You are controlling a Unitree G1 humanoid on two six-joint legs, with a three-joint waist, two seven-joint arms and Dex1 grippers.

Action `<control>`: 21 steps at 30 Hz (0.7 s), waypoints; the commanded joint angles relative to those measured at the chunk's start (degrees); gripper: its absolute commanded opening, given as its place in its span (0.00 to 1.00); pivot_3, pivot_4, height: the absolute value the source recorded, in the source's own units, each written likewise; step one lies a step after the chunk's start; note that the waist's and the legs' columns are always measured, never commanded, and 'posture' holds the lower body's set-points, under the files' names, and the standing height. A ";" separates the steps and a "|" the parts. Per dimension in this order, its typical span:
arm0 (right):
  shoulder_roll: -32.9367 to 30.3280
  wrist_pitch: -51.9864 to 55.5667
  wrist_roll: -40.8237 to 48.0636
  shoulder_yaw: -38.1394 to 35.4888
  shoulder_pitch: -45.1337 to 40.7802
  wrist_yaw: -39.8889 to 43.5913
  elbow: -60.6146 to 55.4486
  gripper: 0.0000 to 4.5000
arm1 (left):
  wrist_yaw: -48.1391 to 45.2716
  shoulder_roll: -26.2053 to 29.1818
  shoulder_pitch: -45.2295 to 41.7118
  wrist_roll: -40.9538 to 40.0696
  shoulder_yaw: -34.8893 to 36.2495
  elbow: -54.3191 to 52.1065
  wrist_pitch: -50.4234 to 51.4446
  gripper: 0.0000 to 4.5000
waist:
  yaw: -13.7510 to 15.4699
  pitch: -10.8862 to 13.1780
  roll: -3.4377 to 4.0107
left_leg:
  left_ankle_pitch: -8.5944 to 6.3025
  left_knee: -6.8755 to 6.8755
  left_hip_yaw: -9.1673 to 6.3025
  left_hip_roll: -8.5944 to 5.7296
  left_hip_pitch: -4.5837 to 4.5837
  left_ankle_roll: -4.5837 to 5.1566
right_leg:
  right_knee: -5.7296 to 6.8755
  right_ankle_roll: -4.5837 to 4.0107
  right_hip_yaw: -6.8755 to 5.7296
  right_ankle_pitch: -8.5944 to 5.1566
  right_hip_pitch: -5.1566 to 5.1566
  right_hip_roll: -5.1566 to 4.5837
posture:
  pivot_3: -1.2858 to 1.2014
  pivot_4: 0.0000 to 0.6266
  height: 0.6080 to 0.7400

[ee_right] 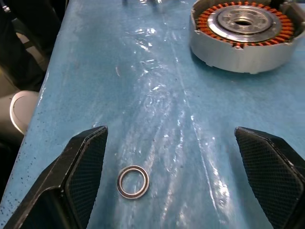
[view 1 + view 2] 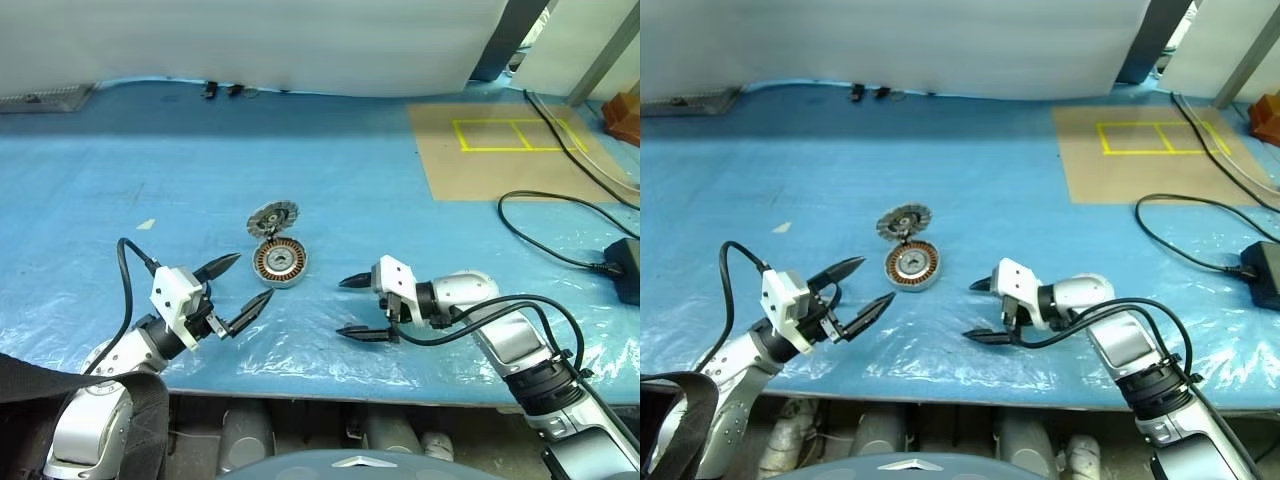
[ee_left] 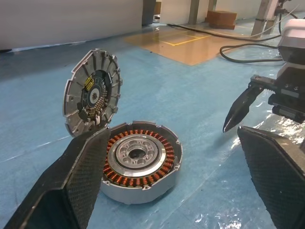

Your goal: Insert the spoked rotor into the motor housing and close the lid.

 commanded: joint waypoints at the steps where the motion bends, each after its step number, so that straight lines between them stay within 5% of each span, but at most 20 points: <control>1: -1.46 1.31 2.61 -3.41 -0.81 -0.44 -3.50 0.99 | 0.35 -0.38 0.70 -0.02 -0.60 -2.54 -0.74 1.00 | 0.05 0.00 0.00 | 0.00 0.00 0.00 0.00 0.00 0.00 | 0.00 0.00 0.00 0.00 0.00 0.00 | 0.52 0.24 1.00; 9: -7.29 3.85 4.91 -3.51 1.83 3.16 -7.85 0.99 | 0.75 -1.51 0.83 0.47 -2.67 -2.76 -0.78 1.00 | 0.12 0.00 0.00 | 0.00 -0.04 0.00 -0.01 -0.01 0.00 | -0.07 0.01 -0.01 -0.01 0.01 0.00 | 0.52 0.24 1.00; 21: -3.91 -6.30 -3.78 5.05 0.71 1.62 -2.01 0.99 | 0.24 0.16 1.47 0.48 -1.59 -2.77 -1.32 1.00 | 0.08 0.00 -0.01 | 0.00 -0.04 -0.01 0.00 -0.03 0.00 | -0.11 0.03 -0.02 -0.01 0.00 0.03 | 0.52 0.24 1.00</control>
